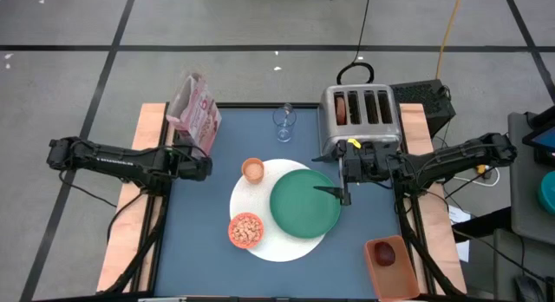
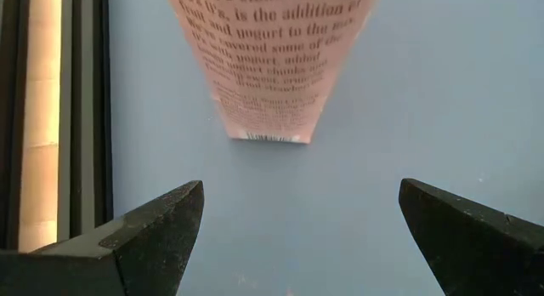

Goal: Arrange a breakfast setting
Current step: Put the bread from the toaster to the green plate

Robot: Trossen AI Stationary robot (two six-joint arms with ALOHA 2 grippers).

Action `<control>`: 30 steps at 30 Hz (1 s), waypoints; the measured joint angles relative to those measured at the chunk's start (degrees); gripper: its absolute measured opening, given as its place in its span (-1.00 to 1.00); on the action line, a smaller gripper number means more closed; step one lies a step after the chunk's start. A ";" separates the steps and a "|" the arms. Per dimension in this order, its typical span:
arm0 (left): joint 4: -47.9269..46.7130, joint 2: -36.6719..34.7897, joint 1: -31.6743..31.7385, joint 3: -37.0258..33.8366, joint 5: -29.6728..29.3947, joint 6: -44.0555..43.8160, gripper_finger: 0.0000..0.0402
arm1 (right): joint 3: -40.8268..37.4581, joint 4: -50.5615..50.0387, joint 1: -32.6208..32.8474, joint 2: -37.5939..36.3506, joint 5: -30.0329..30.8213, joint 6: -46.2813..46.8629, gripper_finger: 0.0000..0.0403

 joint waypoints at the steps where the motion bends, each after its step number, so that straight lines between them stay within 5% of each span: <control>1: 0.04 0.00 0.00 0.00 0.17 0.18 0.98 | 0.00 0.00 0.01 0.00 0.00 0.00 0.77; 12: 9.20 0.00 -1.54 0.00 8.24 6.63 0.98 | 0.00 -0.02 0.01 0.00 0.01 0.00 0.77; 21: 30.76 0.00 -8.00 0.00 9.49 30.41 0.98 | 0.02 -0.48 0.02 0.00 0.01 0.95 0.77; 30: 58.30 0.00 -12.16 0.00 9.66 52.12 0.98 | 0.02 -0.48 0.02 0.02 0.00 13.75 0.77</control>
